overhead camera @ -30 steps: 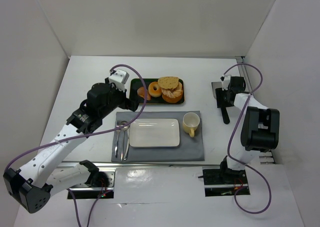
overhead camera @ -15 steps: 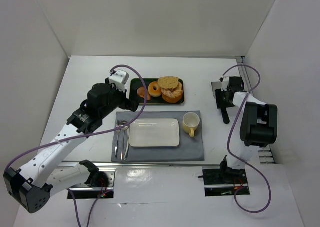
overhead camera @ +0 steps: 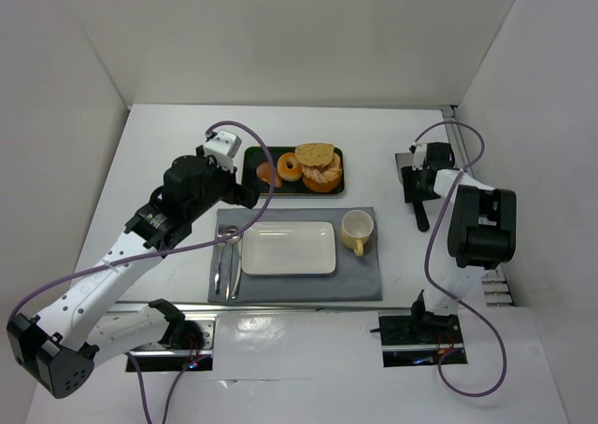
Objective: Place the bread
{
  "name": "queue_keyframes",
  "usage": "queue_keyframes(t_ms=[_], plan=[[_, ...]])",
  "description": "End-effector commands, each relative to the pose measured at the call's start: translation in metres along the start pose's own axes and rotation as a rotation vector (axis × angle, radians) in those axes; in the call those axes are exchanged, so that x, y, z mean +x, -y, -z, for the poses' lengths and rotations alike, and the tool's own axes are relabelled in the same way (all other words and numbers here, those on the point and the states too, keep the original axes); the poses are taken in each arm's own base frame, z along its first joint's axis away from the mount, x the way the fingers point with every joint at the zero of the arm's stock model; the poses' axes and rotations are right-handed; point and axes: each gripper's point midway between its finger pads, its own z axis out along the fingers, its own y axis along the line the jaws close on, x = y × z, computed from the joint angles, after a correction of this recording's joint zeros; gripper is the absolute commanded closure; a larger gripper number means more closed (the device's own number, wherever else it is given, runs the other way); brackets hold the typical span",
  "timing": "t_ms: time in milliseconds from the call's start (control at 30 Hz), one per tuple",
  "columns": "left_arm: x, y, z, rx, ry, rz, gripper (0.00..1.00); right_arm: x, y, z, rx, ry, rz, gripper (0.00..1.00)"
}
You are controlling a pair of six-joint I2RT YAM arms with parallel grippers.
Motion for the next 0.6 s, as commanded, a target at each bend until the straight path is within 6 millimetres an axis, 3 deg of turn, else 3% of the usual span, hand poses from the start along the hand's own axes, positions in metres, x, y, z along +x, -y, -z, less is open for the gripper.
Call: queue_keyframes(t_ms=[0,133,267,400,433,533,567], plan=[[-0.017,0.0,0.005,-0.005,0.067,-0.006,0.0,-0.013,0.004,0.001,0.0,0.018,-0.006,0.4],[-0.017,0.0,0.005,-0.005,0.067,-0.006,0.0,-0.008,0.003,-0.004,-0.004,0.0,-0.007,0.41],[-0.017,0.0,0.005,-0.005,0.067,-0.006,0.0,-0.01,0.002,-0.003,-0.013,0.002,-0.007,0.51],[-0.017,0.0,0.005,-0.005,0.067,-0.006,0.0,-0.008,0.002,-0.003,-0.015,-0.007,-0.008,0.74],[-0.017,0.0,0.005,-0.005,0.067,-0.006,0.0,-0.01,0.006,0.0,-0.008,0.003,-0.014,0.84],[-0.017,0.0,0.005,-0.005,0.067,-0.006,0.0,-0.01,0.003,0.006,-0.018,0.008,-0.014,1.0],[-0.017,0.0,0.005,-0.005,0.067,-0.006,0.0,-0.008,0.003,0.008,-0.017,0.01,-0.014,1.0]])
